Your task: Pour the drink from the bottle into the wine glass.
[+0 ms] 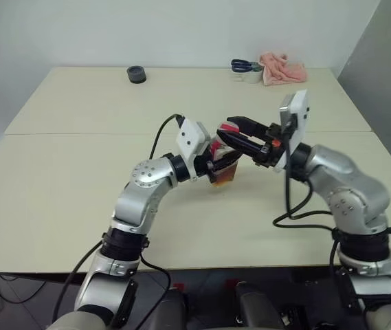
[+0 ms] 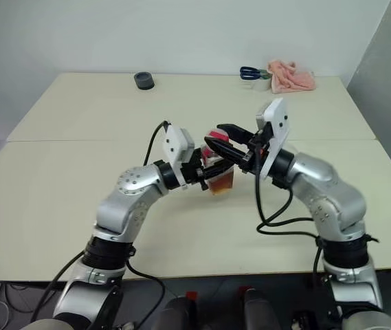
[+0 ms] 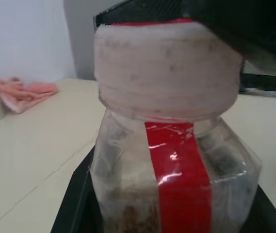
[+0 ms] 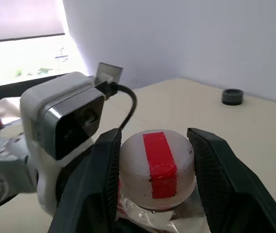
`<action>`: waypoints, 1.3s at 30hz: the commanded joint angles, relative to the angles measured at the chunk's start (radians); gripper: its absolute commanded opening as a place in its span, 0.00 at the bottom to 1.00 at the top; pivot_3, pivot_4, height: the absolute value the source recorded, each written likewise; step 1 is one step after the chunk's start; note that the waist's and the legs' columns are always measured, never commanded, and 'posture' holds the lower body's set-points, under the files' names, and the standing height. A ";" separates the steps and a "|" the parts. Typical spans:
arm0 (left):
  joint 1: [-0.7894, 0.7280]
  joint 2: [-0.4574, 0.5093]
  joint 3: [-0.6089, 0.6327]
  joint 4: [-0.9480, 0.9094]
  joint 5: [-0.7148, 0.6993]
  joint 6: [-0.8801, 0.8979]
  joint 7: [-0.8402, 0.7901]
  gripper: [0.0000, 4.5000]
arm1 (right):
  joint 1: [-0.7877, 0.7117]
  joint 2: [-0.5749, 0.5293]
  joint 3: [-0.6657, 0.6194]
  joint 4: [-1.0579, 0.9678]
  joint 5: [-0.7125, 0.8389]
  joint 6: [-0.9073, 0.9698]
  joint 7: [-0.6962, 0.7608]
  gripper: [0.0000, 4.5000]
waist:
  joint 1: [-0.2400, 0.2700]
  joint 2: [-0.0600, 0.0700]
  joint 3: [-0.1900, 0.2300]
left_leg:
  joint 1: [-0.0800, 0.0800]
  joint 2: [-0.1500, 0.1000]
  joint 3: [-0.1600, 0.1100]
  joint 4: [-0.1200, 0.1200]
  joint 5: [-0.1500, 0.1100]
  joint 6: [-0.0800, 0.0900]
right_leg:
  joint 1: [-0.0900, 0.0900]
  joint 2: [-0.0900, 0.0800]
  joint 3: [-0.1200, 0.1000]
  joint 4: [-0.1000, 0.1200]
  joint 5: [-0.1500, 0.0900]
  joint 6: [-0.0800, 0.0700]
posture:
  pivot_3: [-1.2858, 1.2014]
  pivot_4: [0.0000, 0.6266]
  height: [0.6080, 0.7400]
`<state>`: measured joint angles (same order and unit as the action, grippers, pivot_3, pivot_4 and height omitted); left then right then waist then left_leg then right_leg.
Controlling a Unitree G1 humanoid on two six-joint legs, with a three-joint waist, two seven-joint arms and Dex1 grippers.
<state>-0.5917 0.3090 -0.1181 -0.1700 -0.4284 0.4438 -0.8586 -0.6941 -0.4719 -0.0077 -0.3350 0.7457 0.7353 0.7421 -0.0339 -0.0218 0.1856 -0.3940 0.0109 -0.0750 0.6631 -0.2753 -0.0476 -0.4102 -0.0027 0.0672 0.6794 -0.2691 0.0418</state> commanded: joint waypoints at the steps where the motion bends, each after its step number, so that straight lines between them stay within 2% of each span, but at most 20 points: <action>1: -0.037 0.063 0.000 -0.180 -0.243 0.162 -0.169 0.38 | -0.103 -0.047 0.024 0.002 0.119 0.076 0.183 0.41 | -0.001 0.001 0.000 | 0.000 0.000 0.000 0.000 0.000 0.000 | 0.000 0.000 0.000 0.000 0.000 0.000 | 0.52 0.24 1.00; 6: -0.075 0.155 0.023 -0.197 -0.314 0.235 -0.238 0.38 | -0.147 -0.093 0.031 0.006 0.180 0.153 0.257 0.41 | 0.000 0.001 0.000 | 0.000 0.000 -0.002 0.001 0.000 0.000 | 0.001 0.001 -0.002 0.000 0.000 -0.001 | 0.52 0.24 1.00; 7: -0.081 0.161 0.031 -0.186 -0.309 0.232 -0.235 0.38 | -0.144 -0.107 0.016 0.013 0.191 0.167 0.261 0.57 | 0.000 0.001 0.000 | 0.000 0.000 -0.002 0.001 0.000 0.000 | 0.002 0.000 -0.002 0.000 0.000 -0.001 | 0.52 0.24 1.00; 9: -0.079 0.169 0.038 -0.157 -0.279 0.205 -0.228 0.38 | -0.127 -0.138 -0.017 0.023 0.208 0.187 0.263 0.68 | 0.003 0.000 0.001 | -0.001 0.000 -0.002 0.001 0.000 0.000 | 0.002 0.000 -0.003 0.000 0.000 0.000 | 0.52 0.24 1.00; 13: -0.027 0.152 0.052 -0.100 -0.200 0.136 -0.149 0.38 | -0.026 -0.211 -0.140 -0.033 0.247 0.230 0.165 0.99 | 0.007 0.000 0.001 | -0.002 -0.001 -0.003 0.001 0.000 0.000 | 0.002 -0.001 -0.004 -0.002 0.000 -0.001 | 0.52 0.24 1.00; 16: 0.018 0.114 0.043 -0.083 -0.147 0.079 -0.084 0.38 | 0.063 -0.214 -0.206 -0.112 0.250 0.225 0.054 1.00 | 0.005 0.000 0.001 | -0.002 -0.001 -0.003 0.001 0.000 0.000 | 0.001 -0.002 -0.003 -0.001 0.000 -0.001 | 0.52 0.24 1.00; 20: 0.056 0.055 0.018 -0.068 -0.072 0.014 -0.003 0.38 | 0.140 -0.152 -0.231 -0.241 0.251 0.218 -0.136 1.00 | 0.003 0.001 0.001 | -0.002 0.000 -0.002 0.001 0.000 0.000 | 0.000 -0.001 -0.002 -0.001 0.000 -0.001 | 0.52 0.24 1.00; 23: 0.049 -0.006 0.008 -0.040 -0.028 -0.022 0.064 0.38 | 0.144 -0.061 -0.155 -0.334 0.181 0.211 -0.318 1.00 | 0.002 0.001 0.000 | -0.002 0.000 -0.002 0.001 0.000 0.000 | 0.000 -0.001 -0.002 0.000 0.000 0.000 | 0.52 0.24 1.00; 26: 0.032 -0.044 -0.005 -0.017 -0.007 -0.043 0.086 0.38 | 0.119 0.022 -0.066 -0.346 0.090 0.186 -0.429 1.00 | 0.001 0.001 0.000 | -0.002 0.000 -0.002 0.001 0.000 0.000 | 0.000 0.000 -0.002 0.000 0.000 0.000 | 0.52 0.24 1.00; 29: 0.027 -0.056 -0.022 -0.011 0.011 -0.057 0.087 0.38 | 0.103 0.068 -0.024 -0.338 0.045 0.167 -0.469 1.00 | 0.003 0.001 0.000 | -0.002 -0.001 -0.002 0.001 0.000 0.000 | 0.000 -0.001 -0.002 0.000 0.000 0.000 | 0.52 0.24 1.00; 36: 0.028 -0.058 -0.023 -0.018 0.010 -0.056 0.085 0.38 | 0.095 0.073 -0.011 -0.304 -0.004 0.133 -0.460 1.00 | 0.003 0.001 0.000 | -0.002 -0.001 -0.002 0.001 0.000 0.000 | 0.000 -0.001 -0.002 0.000 0.000 0.000 | 0.52 0.24 1.00; 39: 0.032 -0.056 -0.023 -0.025 0.009 -0.052 0.087 0.38 | 0.088 0.076 -0.019 -0.289 -0.007 0.124 -0.452 0.87 | 0.003 0.001 0.000 | -0.002 -0.001 -0.002 0.001 0.000 0.000 | 0.000 -0.001 -0.002 0.000 0.000 0.000 | 0.52 0.24 1.00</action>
<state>-0.5429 0.2585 -0.1422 -0.1533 -0.4157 0.4101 -0.7743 -0.5775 -0.3964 -0.0097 -0.6046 0.7426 0.8879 0.2829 -0.0311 -0.0210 0.1860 -0.3961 0.0101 -0.0774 0.6645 -0.2749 -0.0481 -0.4101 -0.0036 0.0648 0.6793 -0.2694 0.0414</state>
